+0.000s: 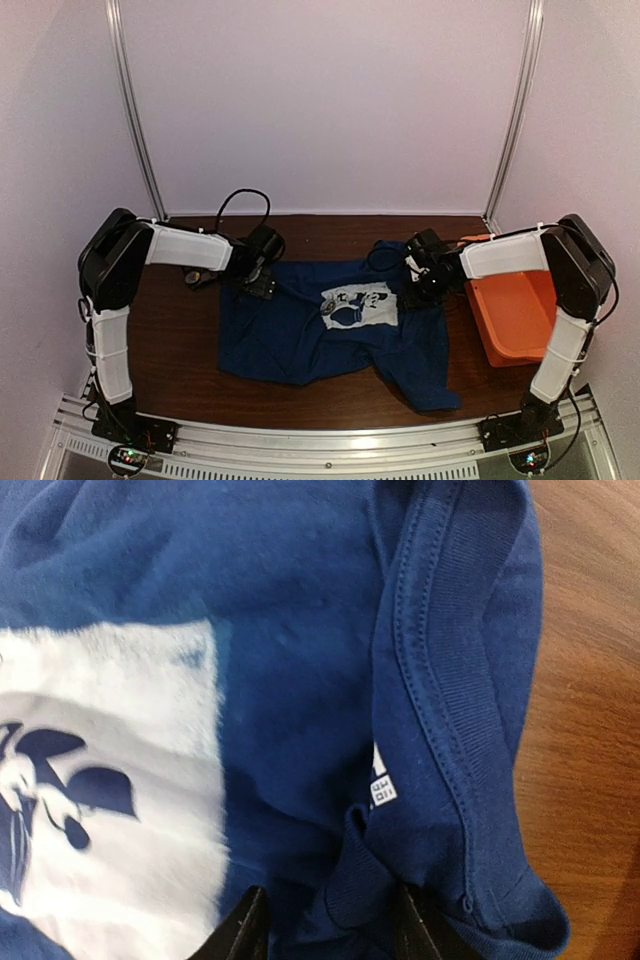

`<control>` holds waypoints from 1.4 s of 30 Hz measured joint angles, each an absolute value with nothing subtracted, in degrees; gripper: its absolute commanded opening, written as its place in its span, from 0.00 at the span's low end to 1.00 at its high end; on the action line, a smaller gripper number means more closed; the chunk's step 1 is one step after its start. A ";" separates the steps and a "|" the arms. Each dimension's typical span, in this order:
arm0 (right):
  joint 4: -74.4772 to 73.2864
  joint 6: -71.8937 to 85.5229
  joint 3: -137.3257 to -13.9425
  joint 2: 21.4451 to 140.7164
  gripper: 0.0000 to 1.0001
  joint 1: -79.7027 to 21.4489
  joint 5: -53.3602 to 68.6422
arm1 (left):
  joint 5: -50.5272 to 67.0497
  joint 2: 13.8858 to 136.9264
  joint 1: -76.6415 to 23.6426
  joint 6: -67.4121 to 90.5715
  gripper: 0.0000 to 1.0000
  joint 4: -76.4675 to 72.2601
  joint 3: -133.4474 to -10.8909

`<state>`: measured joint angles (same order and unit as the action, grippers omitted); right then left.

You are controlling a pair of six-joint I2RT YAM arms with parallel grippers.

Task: Pin the brooch onto the clothing
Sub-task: Smooth out the clothing with brooches at the center of the board.

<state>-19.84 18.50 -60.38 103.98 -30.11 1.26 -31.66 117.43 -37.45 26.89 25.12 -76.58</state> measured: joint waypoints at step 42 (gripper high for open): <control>-14.09 20.71 -50.39 85.97 0.56 -29.93 14.28 | 0.97 121.03 -53.23 1.89 0.98 9.63 -87.94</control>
